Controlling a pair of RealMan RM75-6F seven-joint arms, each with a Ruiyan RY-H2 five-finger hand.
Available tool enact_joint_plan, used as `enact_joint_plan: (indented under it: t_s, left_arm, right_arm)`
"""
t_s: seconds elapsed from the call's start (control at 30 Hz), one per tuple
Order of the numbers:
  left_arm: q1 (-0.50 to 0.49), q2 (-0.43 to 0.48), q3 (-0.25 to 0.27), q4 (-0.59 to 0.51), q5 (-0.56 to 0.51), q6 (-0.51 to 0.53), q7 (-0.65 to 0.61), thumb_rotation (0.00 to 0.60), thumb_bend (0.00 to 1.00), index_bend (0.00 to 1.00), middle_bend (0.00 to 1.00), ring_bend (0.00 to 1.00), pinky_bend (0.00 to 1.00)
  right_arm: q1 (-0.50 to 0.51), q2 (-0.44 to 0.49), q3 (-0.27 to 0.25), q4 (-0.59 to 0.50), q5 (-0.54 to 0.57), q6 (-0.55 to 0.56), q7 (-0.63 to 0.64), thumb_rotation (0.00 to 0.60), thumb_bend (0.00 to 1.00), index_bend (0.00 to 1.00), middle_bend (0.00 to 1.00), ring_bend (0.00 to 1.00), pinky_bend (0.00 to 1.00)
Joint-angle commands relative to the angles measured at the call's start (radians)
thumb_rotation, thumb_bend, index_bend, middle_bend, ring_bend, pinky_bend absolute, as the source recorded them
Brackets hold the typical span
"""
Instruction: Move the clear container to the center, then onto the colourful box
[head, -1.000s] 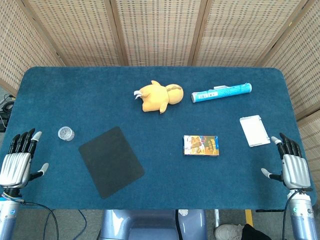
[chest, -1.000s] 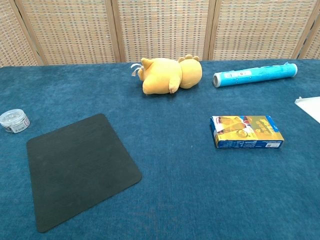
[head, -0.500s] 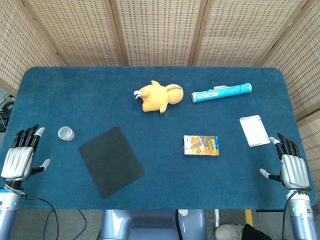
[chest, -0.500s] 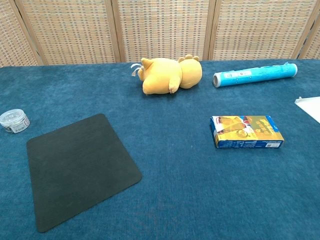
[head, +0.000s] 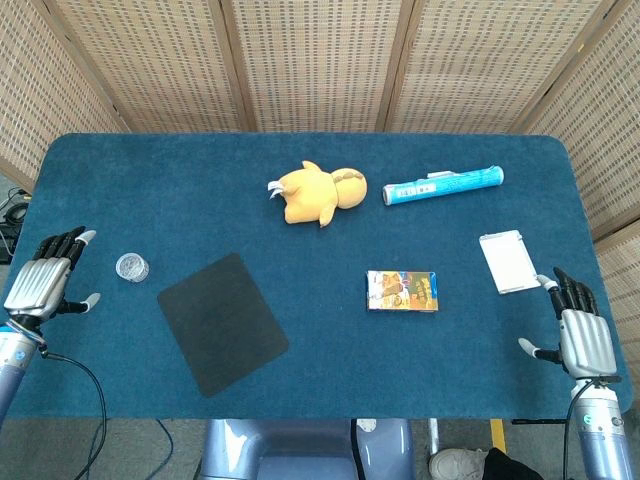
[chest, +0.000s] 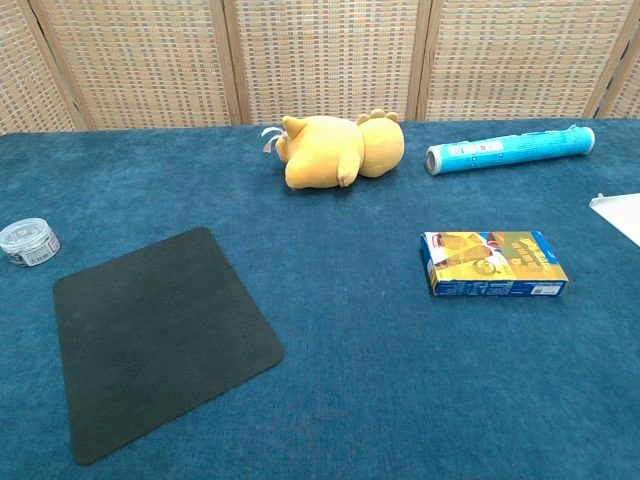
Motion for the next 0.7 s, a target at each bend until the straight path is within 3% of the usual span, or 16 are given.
enact_joint_plan:
  t_s: [0.03,0.33,0.7]
  left_arm:
    - [-0.064,0.018,0.001,0.066,-0.063,-0.111,-0.005,0.6,0.28,0.04,0.0,0.0,0.0]
    - [-0.156,-0.02,0.034,0.174,-0.196,-0.269,0.065,0.6,0.3,0.11,0.0,0.0,0.0]
    - [-0.217,-0.092,0.072,0.255,-0.278,-0.308,0.131,0.6,0.3,0.12,0.0,0.0,0.0]
  right_arm:
    - [0.002,-0.004,-0.002,-0.002,-0.001,-0.004,-0.005,0.6,0.01,0.11,0.0,0.0,0.02]
    - [0.006,-0.006,-0.004,0.0,0.006,-0.016,-0.008,0.6,0.01,0.11,0.0,0.0,0.02]
    - [0.006,-0.005,-0.006,-0.002,0.002,-0.016,-0.002,0.6,0.01,0.11,0.0,0.0,0.02]
